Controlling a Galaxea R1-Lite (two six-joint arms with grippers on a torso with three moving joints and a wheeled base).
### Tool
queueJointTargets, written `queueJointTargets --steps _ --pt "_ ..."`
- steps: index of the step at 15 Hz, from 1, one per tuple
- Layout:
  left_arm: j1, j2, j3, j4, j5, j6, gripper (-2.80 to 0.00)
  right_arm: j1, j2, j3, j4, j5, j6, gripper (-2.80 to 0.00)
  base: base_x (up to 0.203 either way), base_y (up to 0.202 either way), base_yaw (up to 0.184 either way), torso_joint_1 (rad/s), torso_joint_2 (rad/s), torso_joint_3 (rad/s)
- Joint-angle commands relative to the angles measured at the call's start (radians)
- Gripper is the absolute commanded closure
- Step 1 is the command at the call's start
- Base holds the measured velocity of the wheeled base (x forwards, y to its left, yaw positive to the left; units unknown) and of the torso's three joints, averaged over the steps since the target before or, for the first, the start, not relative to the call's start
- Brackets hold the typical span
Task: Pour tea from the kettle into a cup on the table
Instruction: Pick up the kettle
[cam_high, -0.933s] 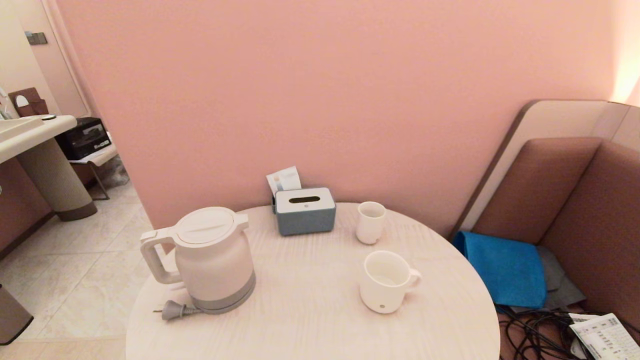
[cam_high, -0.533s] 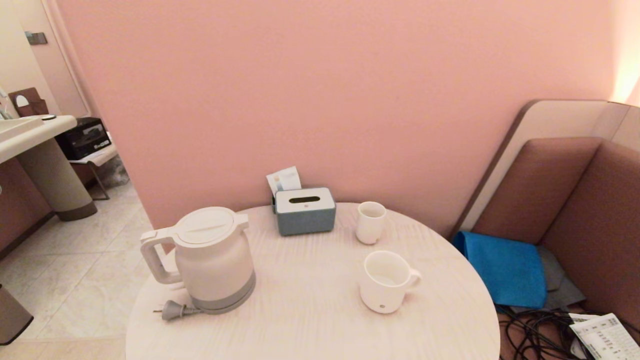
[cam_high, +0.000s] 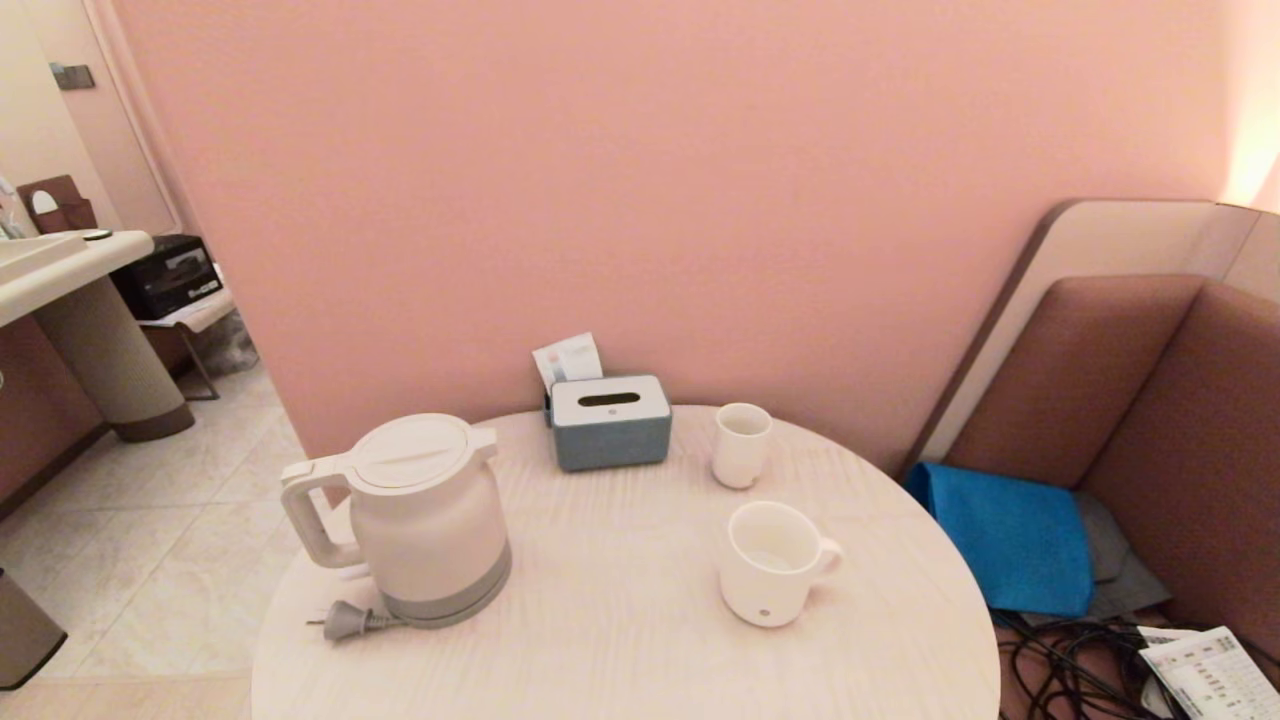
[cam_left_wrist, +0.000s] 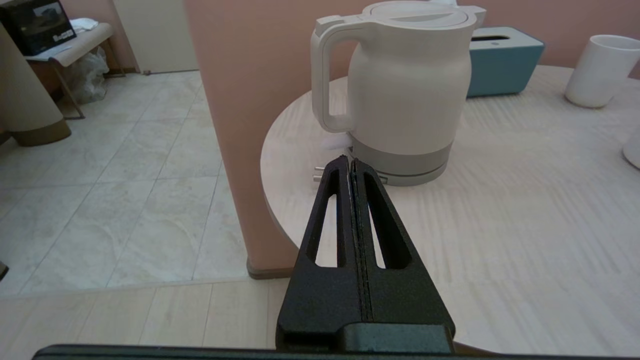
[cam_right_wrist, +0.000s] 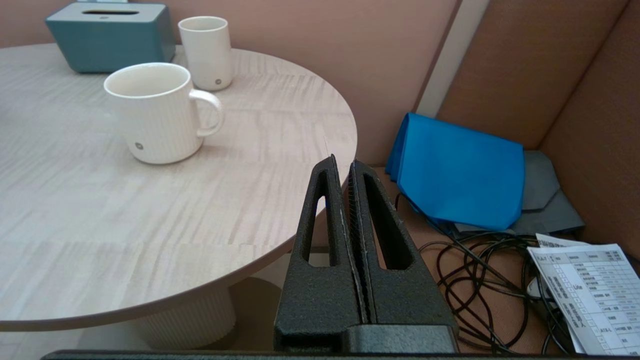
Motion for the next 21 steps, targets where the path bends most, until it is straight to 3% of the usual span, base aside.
queueJointTargets --steps 1,3,7,11,13,16,21 --pt "0.001 0.017 -0.078 0.014 0.006 -0.008 0.00 0.000 0.001 0.000 0.000 0.000 0.000 0.00 0.000 0.000 0.000 0.000 0.00 0.000" --pt "0.000 0.122 -0.266 0.055 0.010 -0.038 0.00 0.000 0.001 0.000 0.000 0.000 0.000 0.00 0.000 0.000 0.000 0.000 0.00 0.000" --pt "-0.004 0.390 -0.499 0.078 -0.001 -0.079 0.00 0.001 0.001 0.000 0.000 0.000 0.000 0.00 0.000 0.000 0.000 0.000 0.00 0.000" --pt "-0.004 0.650 -0.594 0.110 -0.001 -0.085 0.00 0.001 0.001 0.000 0.000 0.000 0.000 0.00 0.000 0.000 0.000 0.000 0.00 0.000" --pt "-0.003 0.798 -0.646 0.212 0.023 -0.091 0.00 0.000 0.001 0.000 0.000 0.000 0.000 0.00 0.000 0.000 0.000 0.000 0.00 0.000" --pt "-0.002 1.008 -0.671 0.272 0.039 -0.105 0.00 0.000 0.001 0.000 0.000 0.000 0.000 0.00 0.000 0.000 0.000 0.000 0.00 0.000" --pt "0.000 1.309 -0.676 0.281 0.088 -0.153 0.00 0.001 0.001 0.000 0.000 0.000 0.000 0.00 0.000 0.000 0.000 0.000 0.00 0.000"
